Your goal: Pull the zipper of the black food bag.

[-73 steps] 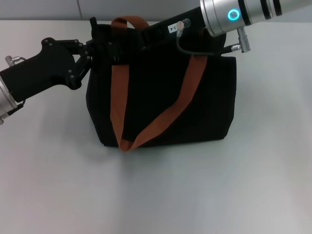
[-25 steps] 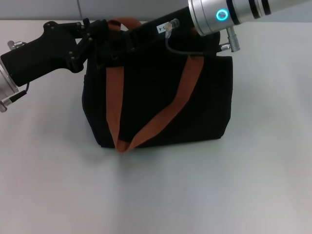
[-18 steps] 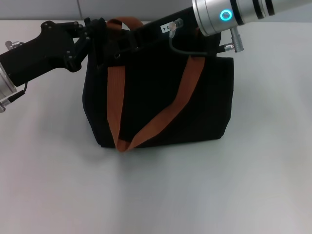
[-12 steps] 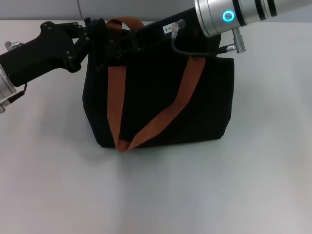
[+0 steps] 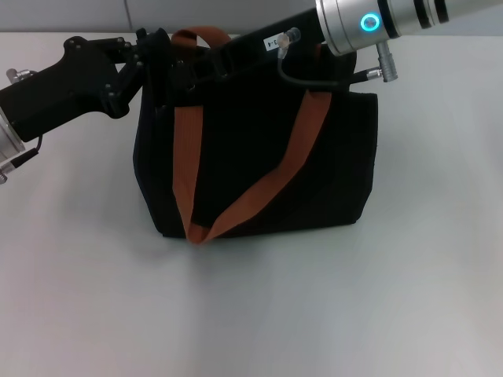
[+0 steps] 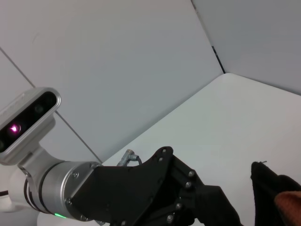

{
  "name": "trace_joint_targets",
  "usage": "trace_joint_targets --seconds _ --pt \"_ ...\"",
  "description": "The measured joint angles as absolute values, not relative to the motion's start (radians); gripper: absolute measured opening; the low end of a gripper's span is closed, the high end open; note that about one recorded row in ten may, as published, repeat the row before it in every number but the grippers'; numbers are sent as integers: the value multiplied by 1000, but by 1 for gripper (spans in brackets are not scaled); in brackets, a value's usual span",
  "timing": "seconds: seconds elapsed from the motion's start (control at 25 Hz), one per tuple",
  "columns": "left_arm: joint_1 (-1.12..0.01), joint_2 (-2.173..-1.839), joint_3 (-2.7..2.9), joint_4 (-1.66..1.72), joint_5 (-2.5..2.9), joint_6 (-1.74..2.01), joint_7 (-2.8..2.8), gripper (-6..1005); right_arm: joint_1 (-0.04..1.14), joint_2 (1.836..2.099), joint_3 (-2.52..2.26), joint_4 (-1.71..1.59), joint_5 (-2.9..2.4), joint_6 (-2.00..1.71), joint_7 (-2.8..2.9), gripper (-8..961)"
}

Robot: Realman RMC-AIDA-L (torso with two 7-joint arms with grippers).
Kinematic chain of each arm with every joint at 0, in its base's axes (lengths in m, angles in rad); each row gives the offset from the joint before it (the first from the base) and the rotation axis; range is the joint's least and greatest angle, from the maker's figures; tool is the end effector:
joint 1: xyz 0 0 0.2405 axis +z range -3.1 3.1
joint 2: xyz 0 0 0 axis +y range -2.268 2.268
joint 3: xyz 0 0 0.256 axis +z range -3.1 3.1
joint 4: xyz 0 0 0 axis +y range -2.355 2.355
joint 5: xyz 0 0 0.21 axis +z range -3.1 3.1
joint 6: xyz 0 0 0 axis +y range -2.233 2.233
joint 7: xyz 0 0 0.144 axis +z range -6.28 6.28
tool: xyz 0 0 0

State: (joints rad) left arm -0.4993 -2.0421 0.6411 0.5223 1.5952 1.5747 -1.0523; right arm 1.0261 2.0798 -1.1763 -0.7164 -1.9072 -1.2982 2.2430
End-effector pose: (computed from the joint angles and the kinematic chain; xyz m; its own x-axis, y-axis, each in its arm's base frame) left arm -0.2574 0.3409 0.0368 0.6701 -0.0036 0.7423 0.4144 -0.8278 -0.3781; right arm 0.0516 0.4117 -0.0526 0.7749 -0.5637 -0.2862 -0.5663 -0.8201 0.0819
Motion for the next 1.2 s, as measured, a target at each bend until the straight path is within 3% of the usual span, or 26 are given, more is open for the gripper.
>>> trace_joint_targets --seconds 0.72,0.92,1.0,1.2 --pt "-499 -2042 641 521 1595 1581 -1052 58 1034 2080 -1178 -742 -1934 -1301 2249 83" --pt "-499 -2042 641 522 1595 1581 -1052 59 1034 2080 -1178 -742 -1935 -1299 2249 106" --pt "-499 -2043 641 522 1595 1581 -1052 59 1033 2080 -1178 -742 -1935 -1299 2249 161" --pt "-498 -2043 641 522 1595 1581 -1052 60 1031 2079 -1174 -746 -1955 -1300 2249 153"
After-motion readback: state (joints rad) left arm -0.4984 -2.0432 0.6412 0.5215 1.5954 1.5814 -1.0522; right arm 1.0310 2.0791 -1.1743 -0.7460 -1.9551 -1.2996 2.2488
